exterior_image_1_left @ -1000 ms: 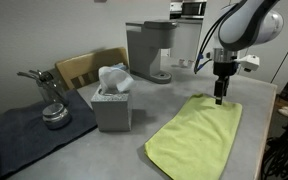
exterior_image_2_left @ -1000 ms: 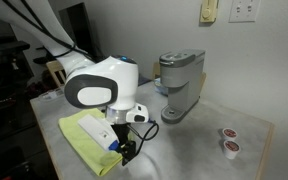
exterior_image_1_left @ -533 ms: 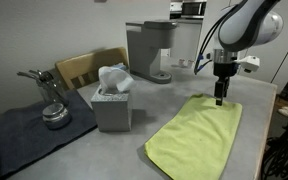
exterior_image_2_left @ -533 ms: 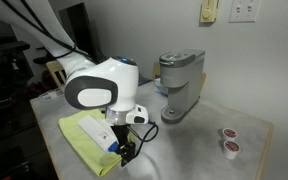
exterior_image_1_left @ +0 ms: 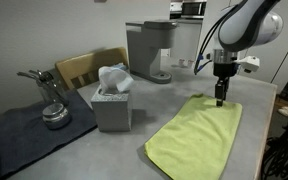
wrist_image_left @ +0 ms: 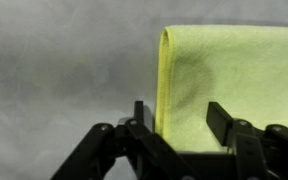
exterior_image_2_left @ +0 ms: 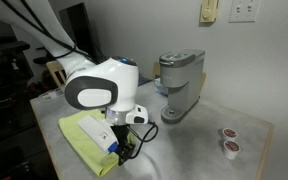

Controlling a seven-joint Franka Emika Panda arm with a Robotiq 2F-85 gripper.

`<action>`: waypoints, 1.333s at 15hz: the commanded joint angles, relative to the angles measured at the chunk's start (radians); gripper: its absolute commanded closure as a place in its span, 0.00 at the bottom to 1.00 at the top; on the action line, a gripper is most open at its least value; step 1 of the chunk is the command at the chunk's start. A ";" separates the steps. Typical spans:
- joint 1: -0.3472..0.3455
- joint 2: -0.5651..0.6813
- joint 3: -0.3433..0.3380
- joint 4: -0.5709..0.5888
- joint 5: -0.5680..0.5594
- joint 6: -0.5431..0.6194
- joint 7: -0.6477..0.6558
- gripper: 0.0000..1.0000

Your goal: Fold the yellow towel from right to left

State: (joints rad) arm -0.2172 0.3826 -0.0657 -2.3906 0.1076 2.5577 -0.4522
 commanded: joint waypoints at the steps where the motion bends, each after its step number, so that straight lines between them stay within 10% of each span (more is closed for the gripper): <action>1: -0.030 0.012 0.024 0.002 0.010 0.003 -0.007 0.64; 6: -0.034 0.013 0.030 0.005 0.014 -0.002 -0.012 0.99; 20: -0.043 -0.107 0.088 -0.019 0.109 -0.025 -0.073 0.99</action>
State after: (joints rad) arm -0.2286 0.3462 -0.0162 -2.3864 0.1724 2.5543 -0.4769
